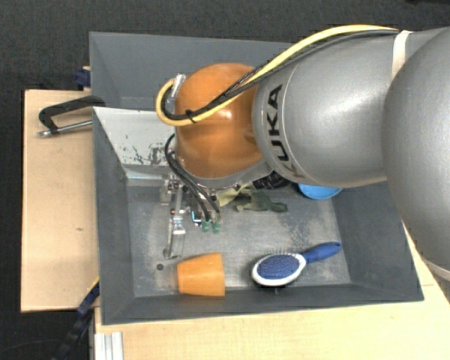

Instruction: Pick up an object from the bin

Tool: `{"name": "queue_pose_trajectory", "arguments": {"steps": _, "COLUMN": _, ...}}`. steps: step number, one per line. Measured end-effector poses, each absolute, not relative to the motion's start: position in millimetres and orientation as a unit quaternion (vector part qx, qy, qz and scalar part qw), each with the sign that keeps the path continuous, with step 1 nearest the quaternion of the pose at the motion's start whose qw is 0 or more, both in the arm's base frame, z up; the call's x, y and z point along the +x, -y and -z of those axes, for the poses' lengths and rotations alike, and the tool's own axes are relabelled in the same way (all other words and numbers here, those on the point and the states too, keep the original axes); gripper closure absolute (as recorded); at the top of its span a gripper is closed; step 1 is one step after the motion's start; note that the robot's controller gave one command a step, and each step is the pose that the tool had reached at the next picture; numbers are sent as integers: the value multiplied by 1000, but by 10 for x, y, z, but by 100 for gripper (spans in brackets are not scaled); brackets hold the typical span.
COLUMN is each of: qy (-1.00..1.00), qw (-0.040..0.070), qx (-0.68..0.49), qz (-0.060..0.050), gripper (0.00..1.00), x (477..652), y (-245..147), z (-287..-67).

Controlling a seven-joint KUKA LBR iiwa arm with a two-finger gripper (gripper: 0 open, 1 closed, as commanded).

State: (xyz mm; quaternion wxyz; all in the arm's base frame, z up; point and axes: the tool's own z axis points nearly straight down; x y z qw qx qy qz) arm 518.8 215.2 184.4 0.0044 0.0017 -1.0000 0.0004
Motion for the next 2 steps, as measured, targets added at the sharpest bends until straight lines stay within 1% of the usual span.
{"name": "queue_pose_trajectory", "arguments": {"steps": 1, "qy": 998, "qw": 3, "qx": 63, "qz": -1, "gripper": 0, "x": 4919, "y": -1616, "z": -1416}}
{"name": "queue_pose_trajectory", "arguments": {"steps": 2, "qy": 973, "qw": 5, "qx": 231, "qz": 3, "gripper": 0, "x": 4967, "y": -1673, "z": -788}}
